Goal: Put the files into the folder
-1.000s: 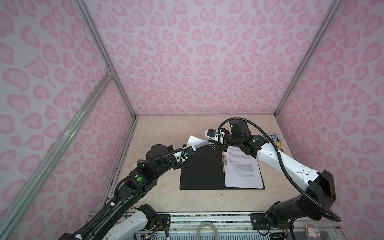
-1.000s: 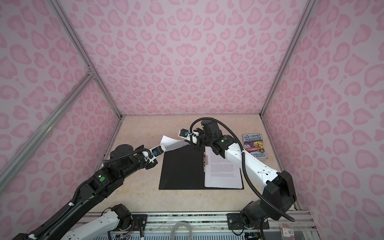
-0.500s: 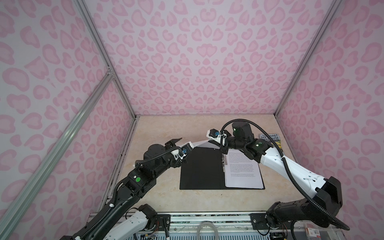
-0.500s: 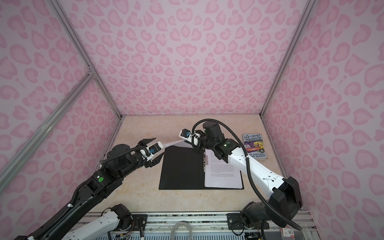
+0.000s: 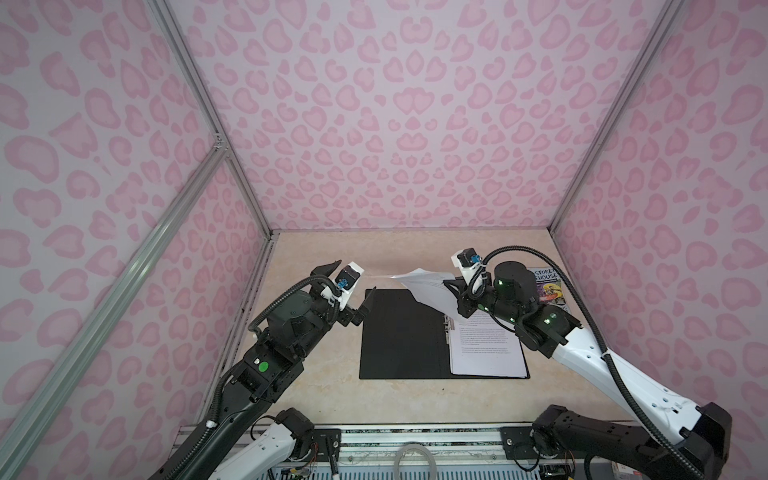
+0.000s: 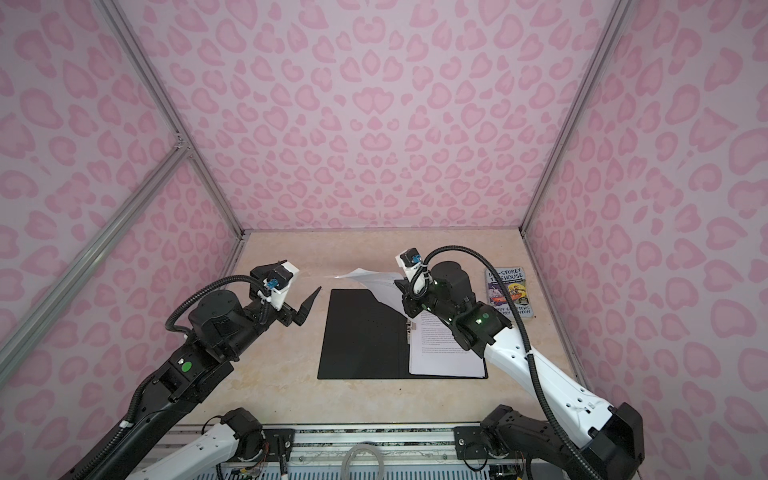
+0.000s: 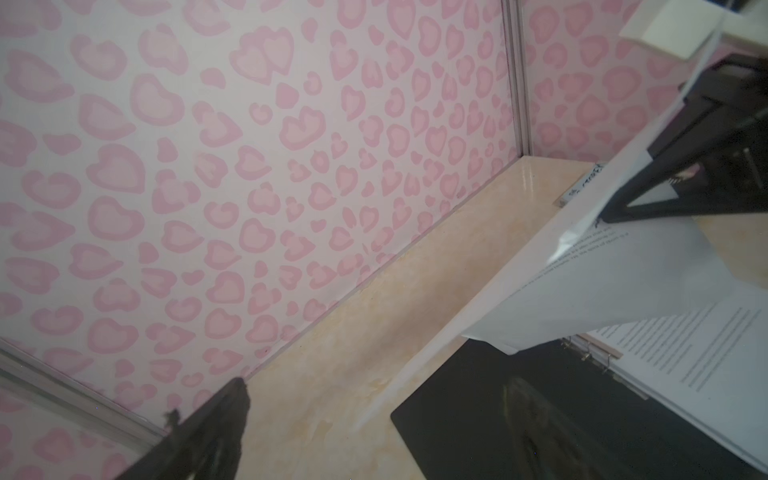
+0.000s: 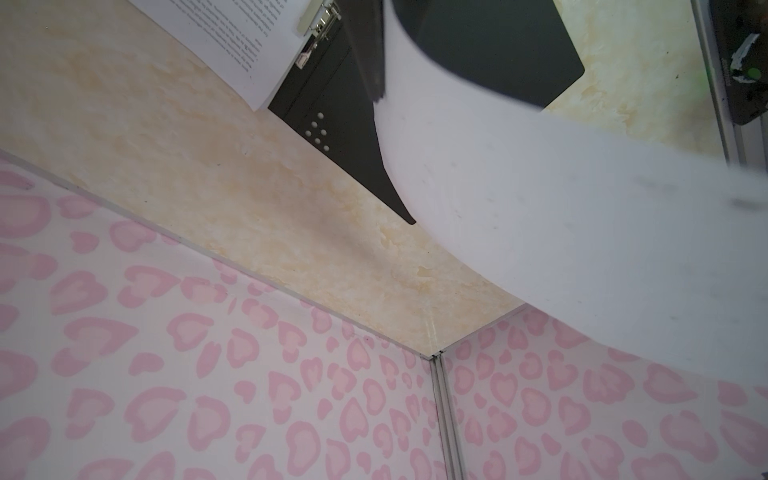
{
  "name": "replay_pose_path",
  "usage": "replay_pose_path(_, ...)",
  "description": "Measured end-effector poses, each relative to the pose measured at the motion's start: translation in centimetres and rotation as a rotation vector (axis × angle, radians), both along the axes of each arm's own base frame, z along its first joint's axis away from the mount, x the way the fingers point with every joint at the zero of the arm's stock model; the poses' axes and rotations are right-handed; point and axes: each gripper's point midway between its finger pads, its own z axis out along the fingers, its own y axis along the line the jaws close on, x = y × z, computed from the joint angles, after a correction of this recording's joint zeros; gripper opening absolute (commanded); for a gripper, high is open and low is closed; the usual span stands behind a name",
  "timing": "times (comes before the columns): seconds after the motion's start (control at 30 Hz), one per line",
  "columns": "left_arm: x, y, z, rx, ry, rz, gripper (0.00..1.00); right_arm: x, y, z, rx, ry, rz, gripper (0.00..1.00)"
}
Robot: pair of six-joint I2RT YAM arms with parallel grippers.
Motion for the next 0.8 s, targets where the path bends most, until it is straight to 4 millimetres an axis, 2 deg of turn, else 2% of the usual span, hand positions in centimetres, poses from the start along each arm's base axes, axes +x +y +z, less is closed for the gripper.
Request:
replay_pose_path(0.13,0.1,-0.2,0.5,-0.132,0.068,0.000,0.97,0.4,-3.1,0.5,0.050,0.079,-0.146,0.00)
replay_pose_path(0.23,0.6,-0.6,0.2,-0.173,0.121,0.003,0.97,0.8,-5.8,-0.7,0.070,0.171,-0.244,0.00)
replay_pose_path(0.33,0.8,-0.6,-0.3,-0.183,0.156,0.013,0.97,1.2,-8.8,-3.5,0.091,0.301,-0.335,0.00)
replay_pose_path(0.43,0.9,-0.6,-0.6,-0.192,0.175,0.018,0.97,0.8,-11.4,-8.1,0.086,0.452,-0.411,0.00)
replay_pose_path(0.53,0.8,-0.5,-0.8,-0.193,0.188,0.020,0.97,-0.4,-13.0,-12.2,0.041,0.571,-0.465,0.00)
replay_pose_path(0.63,0.9,-0.6,-0.9,-0.201,0.196,0.021,0.97,-1.1,-14.0,-15.2,-0.036,0.631,-0.497,0.00)
replay_pose_path(0.7,0.9,-0.6,-0.9,-0.200,0.197,0.021,0.97,-1.2,-14.6,-16.4,-0.087,0.659,-0.519,0.00)
replay_pose_path(0.8,0.9,-0.6,-1.0,-0.200,0.198,0.020,0.97,-0.7,-15.2,-16.4,-0.154,0.639,-0.538,0.00)
